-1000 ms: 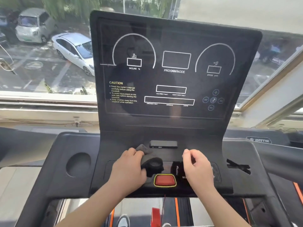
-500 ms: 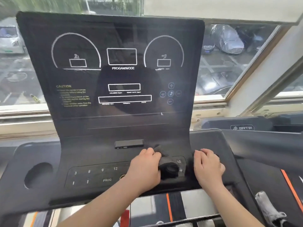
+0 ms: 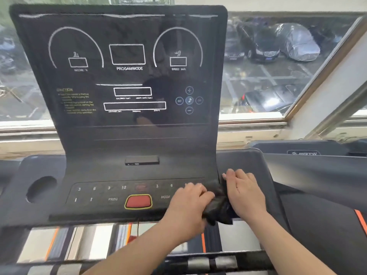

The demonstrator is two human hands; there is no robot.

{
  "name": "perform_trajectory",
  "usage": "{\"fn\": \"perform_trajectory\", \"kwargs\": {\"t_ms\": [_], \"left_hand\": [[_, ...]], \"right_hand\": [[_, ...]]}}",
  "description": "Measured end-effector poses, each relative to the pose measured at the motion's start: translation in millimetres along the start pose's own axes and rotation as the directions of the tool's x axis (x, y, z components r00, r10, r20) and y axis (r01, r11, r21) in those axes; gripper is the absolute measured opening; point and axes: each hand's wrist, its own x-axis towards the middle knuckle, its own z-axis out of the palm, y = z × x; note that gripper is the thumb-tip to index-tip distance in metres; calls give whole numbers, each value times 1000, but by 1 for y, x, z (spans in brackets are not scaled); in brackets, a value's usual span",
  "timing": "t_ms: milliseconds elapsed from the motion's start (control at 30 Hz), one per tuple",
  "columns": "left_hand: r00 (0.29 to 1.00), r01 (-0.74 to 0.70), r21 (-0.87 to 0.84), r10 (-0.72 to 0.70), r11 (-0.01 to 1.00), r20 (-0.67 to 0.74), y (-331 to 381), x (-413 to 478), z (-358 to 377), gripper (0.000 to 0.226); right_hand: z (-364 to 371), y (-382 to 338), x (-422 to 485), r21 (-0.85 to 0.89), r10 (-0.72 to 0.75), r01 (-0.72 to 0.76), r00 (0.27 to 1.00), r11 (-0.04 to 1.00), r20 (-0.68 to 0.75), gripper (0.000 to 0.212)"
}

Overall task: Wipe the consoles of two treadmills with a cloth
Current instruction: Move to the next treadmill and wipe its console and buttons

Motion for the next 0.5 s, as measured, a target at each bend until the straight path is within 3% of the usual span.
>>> {"fn": "perform_trajectory", "kwargs": {"t_ms": [67,100,167,233,267,333,433,500], "left_hand": [[998,-63,5,63,998,21,-19,-14,1,53],[1000,-11,33,11,999,8,-31,-13,-1,54],[973,219,85,-211,972,-91,-47,-2,-9,58],[879,457,51,-442,888,-181,-45,9,-16,56],[854,500,39,-486,865,-186,-37,11,-14,55],[893,427,17,-419,904,-167,-13,7,-2,55],[978,160,-47,-165,986,-130,15,-17,20,60],[991,109,-107,-116,988,-65,14,-28,23,56]], "right_hand": [[0,3,-1,-55,-21,22,1000,998,20,57],[0,4,-1,-93,-38,40,999,995,28,52],[0,4,-1,-130,-50,55,998,990,41,44],[-1,3,-1,-99,-32,36,998,994,47,43],[-1,1,-1,-90,-20,24,999,996,48,43],[0,1,-1,-95,-19,22,999,995,34,41],[1,3,2,-110,-19,22,999,994,33,42],[3,3,2,-100,-19,22,999,995,30,46]]}}
